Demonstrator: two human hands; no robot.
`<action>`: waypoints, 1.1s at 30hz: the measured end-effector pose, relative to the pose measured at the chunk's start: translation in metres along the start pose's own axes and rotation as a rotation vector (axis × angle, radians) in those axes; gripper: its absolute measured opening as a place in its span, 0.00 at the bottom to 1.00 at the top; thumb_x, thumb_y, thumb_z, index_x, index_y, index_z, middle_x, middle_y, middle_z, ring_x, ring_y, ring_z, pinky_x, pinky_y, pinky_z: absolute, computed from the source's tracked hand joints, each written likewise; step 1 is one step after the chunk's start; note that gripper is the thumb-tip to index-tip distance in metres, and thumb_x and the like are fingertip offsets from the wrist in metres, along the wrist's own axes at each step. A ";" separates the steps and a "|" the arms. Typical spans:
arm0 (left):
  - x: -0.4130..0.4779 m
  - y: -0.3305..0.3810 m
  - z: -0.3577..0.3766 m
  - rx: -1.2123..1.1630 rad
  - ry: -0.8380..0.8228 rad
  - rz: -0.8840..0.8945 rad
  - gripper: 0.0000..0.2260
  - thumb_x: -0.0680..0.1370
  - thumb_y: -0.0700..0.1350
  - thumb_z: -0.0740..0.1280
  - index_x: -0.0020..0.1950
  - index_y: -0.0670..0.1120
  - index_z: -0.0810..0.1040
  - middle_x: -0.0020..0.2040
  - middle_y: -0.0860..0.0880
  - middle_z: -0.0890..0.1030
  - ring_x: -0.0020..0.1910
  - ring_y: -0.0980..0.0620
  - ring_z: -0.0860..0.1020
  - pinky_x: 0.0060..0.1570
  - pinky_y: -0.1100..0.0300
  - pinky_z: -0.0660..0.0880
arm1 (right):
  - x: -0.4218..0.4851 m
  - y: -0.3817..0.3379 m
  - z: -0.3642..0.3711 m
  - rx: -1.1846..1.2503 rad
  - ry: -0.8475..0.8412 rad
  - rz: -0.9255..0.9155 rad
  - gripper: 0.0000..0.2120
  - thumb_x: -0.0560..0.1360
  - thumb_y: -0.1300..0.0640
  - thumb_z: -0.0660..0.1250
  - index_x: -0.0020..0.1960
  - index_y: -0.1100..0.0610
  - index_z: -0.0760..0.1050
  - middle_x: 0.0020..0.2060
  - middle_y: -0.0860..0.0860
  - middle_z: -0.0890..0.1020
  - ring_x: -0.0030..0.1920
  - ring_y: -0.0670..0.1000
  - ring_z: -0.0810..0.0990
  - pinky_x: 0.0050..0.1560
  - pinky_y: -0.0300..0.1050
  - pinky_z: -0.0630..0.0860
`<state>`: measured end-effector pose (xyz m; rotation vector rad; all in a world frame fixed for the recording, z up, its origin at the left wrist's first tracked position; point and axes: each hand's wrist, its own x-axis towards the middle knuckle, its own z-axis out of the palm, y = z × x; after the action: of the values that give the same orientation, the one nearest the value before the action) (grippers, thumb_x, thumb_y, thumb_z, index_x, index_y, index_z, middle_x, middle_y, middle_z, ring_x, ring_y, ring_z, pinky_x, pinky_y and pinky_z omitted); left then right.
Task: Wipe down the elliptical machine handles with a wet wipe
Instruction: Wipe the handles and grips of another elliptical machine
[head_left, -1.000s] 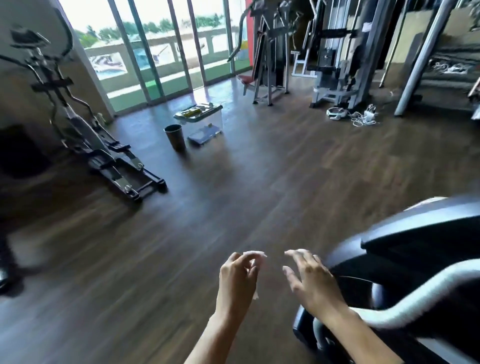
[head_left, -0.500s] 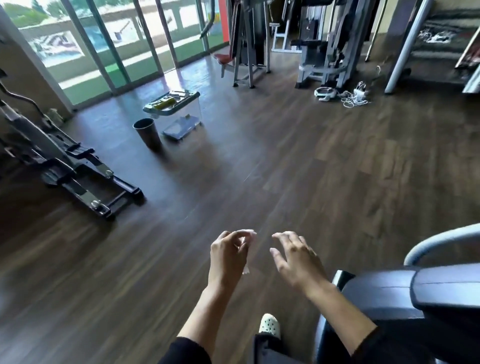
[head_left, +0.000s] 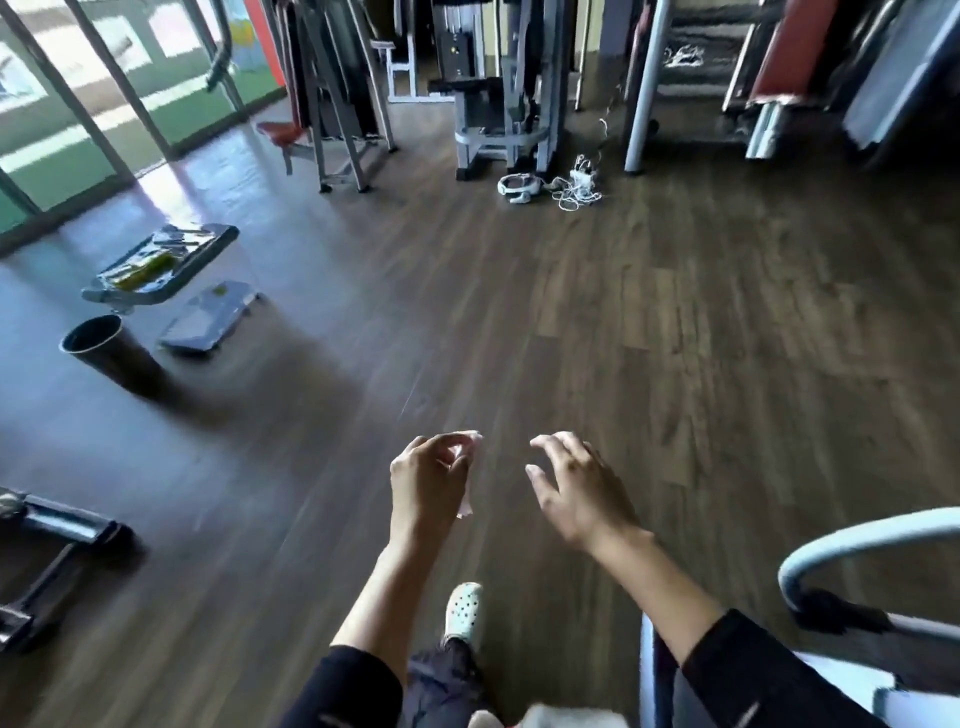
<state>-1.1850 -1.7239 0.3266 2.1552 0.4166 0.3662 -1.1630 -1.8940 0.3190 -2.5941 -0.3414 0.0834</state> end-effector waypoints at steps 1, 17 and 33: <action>0.025 0.004 0.012 -0.002 -0.031 0.021 0.02 0.73 0.51 0.73 0.44 0.58 0.85 0.37 0.55 0.80 0.36 0.63 0.78 0.43 0.69 0.74 | 0.019 0.008 -0.001 0.005 0.025 0.030 0.16 0.79 0.51 0.61 0.64 0.53 0.73 0.62 0.51 0.75 0.63 0.55 0.73 0.61 0.49 0.70; 0.288 0.149 0.262 -0.056 -0.628 0.413 0.03 0.73 0.51 0.73 0.45 0.57 0.85 0.37 0.53 0.81 0.37 0.65 0.76 0.38 0.81 0.63 | 0.217 0.148 -0.071 -0.029 0.417 0.682 0.26 0.75 0.44 0.49 0.63 0.56 0.75 0.59 0.53 0.79 0.58 0.57 0.77 0.58 0.52 0.75; 0.260 0.397 0.568 -0.206 -1.153 0.827 0.06 0.72 0.39 0.73 0.45 0.49 0.86 0.33 0.56 0.79 0.33 0.71 0.75 0.36 0.79 0.66 | 0.234 0.404 -0.247 -0.043 0.814 1.164 0.16 0.79 0.53 0.63 0.65 0.56 0.73 0.59 0.54 0.77 0.57 0.57 0.77 0.53 0.50 0.74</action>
<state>-0.6573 -2.2419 0.3579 1.8677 -1.1144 -0.4068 -0.8157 -2.2909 0.3304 -2.2527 1.4249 -0.5523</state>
